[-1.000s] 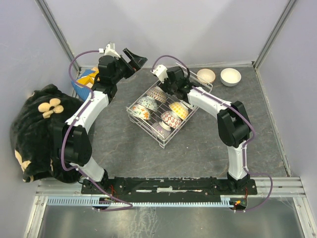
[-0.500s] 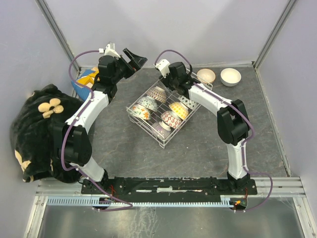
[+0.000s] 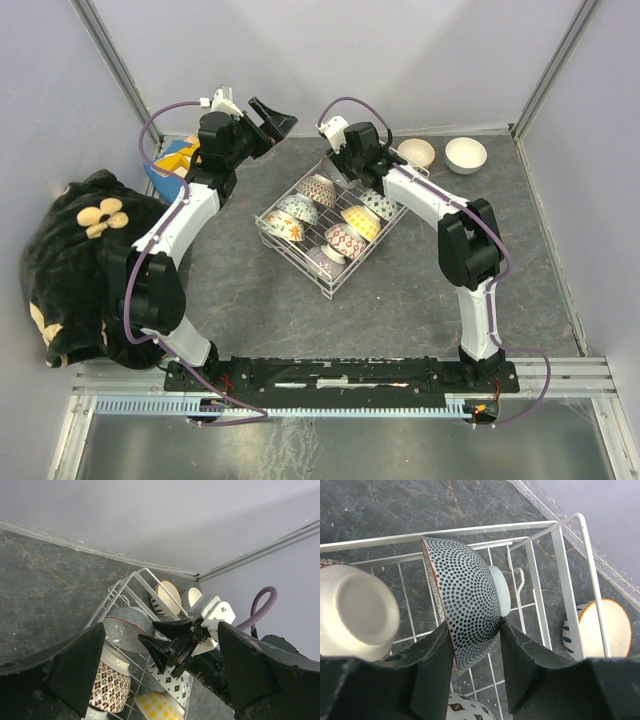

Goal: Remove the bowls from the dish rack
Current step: Pick up the bowl from the dish rack.

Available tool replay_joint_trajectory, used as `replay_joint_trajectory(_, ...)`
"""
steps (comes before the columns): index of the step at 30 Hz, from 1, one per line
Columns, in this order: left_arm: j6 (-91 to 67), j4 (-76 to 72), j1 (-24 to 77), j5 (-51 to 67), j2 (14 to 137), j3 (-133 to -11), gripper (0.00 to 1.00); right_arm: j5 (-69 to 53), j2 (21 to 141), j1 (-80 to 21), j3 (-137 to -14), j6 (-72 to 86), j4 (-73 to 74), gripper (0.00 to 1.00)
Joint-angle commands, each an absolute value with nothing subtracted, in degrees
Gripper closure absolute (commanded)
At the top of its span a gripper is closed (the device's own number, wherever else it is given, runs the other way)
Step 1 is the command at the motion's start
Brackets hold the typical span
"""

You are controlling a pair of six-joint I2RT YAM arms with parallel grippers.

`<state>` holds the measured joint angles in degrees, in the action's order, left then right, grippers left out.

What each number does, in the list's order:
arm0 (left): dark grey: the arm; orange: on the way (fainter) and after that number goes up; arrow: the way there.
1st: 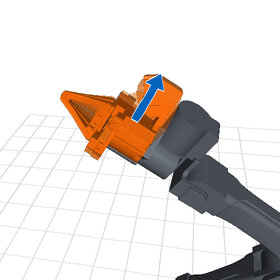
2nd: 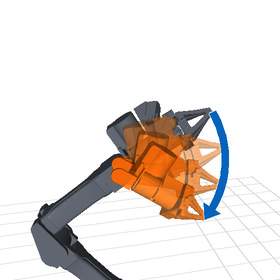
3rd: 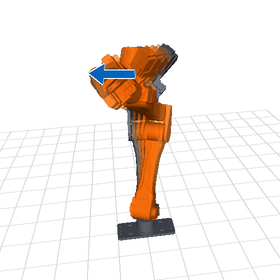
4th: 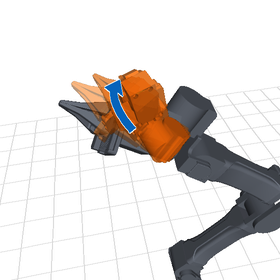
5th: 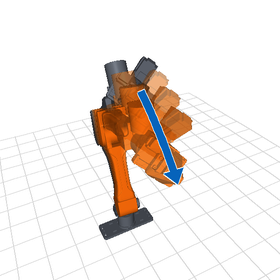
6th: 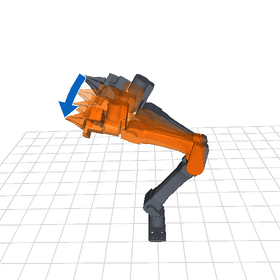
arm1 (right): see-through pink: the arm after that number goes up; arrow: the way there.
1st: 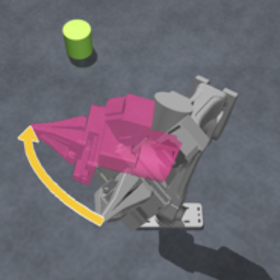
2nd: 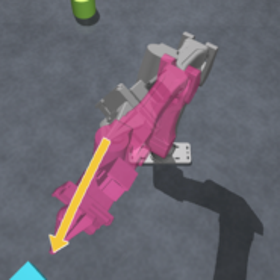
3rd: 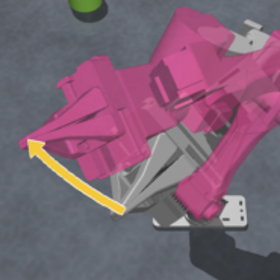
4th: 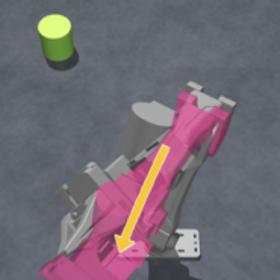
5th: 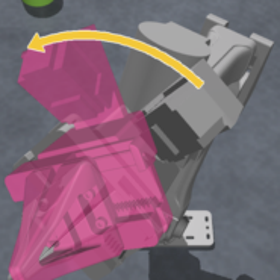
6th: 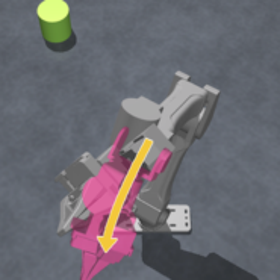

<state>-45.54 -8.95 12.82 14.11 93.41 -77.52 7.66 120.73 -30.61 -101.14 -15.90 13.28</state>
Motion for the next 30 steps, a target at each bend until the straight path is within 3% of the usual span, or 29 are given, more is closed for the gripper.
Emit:
replay_joint_trajectory(1, -46.66, -11.59, 12.43, 15.72, 93.92, -79.55, 0.0, 6.41, 121.39, -30.7, -103.49, -13.99, 13.36, 0.53)
replay_joint_trajectory(30, -46.76, -11.78, 12.39, 15.56, 93.96, -79.14, 0.0, 7.92, 125.0, -27.18, -109.22, -8.41, 17.4, 0.59)
